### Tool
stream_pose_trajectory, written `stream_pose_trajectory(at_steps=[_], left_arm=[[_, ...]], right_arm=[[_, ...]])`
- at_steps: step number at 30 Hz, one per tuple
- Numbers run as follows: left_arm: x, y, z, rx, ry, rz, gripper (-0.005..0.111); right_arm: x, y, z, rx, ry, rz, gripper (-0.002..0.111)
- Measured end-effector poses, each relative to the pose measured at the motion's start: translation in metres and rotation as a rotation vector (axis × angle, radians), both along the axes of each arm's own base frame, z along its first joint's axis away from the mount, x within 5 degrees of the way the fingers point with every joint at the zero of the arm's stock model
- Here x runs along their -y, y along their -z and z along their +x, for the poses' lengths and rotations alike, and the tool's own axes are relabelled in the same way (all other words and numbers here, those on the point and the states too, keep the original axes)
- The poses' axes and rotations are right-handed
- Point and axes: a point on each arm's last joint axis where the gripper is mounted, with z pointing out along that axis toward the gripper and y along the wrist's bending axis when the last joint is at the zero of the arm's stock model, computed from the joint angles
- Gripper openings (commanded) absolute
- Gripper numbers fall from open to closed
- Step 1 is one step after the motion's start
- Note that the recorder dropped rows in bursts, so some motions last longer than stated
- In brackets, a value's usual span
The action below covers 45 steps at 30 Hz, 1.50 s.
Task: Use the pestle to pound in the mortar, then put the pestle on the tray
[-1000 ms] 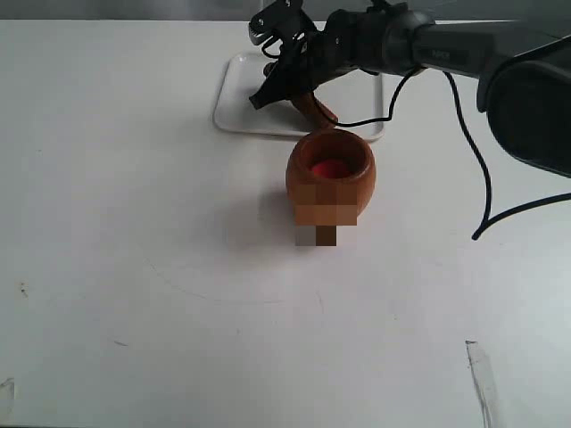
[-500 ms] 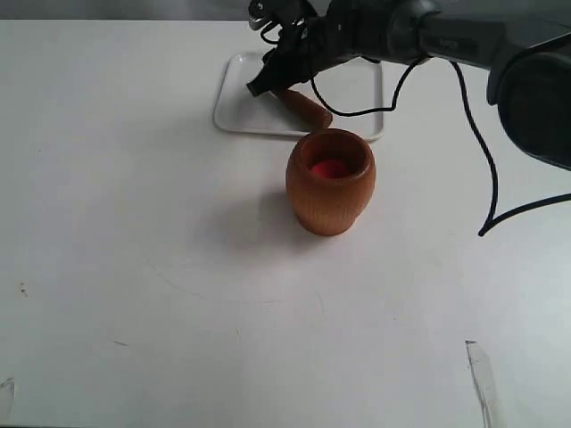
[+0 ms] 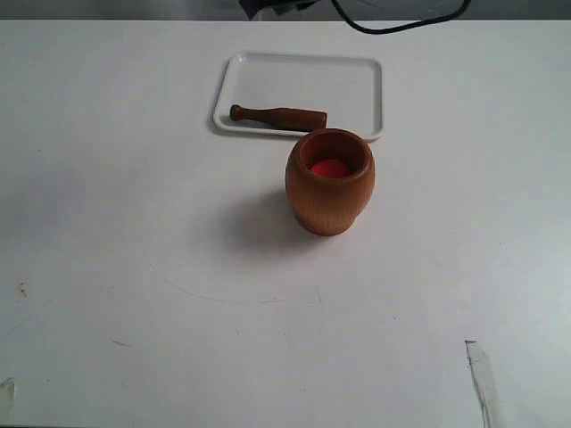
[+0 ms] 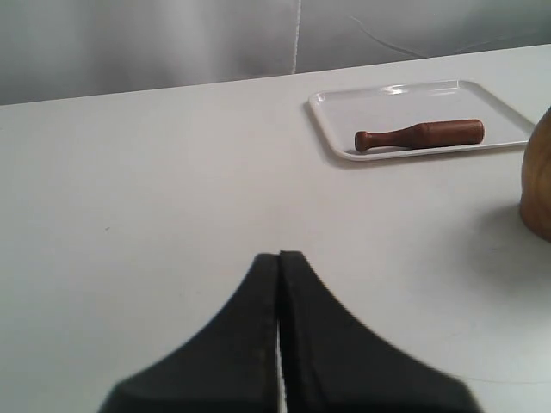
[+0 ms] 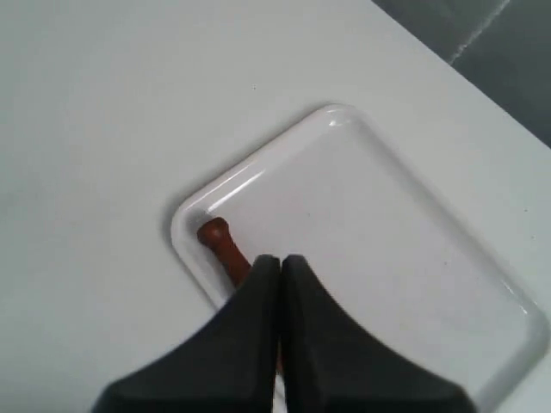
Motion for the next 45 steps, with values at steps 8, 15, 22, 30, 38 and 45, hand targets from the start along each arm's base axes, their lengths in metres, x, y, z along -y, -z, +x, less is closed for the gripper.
stream_pose_trajectory(at_steps=[8,15,22,30,38,45], left_arm=[[0.000,0.000,0.000,0.000,0.000,0.000,0.000],[0.000,0.000,0.000,0.000,0.000,0.000,0.000],[0.000,0.000,0.000,0.000,0.000,0.000,0.000],[0.000,0.000,0.000,0.000,0.000,0.000,0.000],[0.000,0.000,0.000,0.000,0.000,0.000,0.000],[0.000,0.000,0.000,0.000,0.000,0.000,0.000]], right_arm=[[0.016,-0.050,-0.076,0.152,0.035,-0.060,0.000],[0.061,-0.073,-0.136,0.259,0.045,0.082,0.000],[0.127,-0.074,-0.197,0.372,0.058,0.224,0.000],[0.194,-0.057,-0.260,0.496,0.048,0.330,0.000],[0.230,-0.009,-0.294,0.506,0.053,0.355,0.000],[0.236,0.018,-0.302,0.421,0.075,0.385,0.000]])
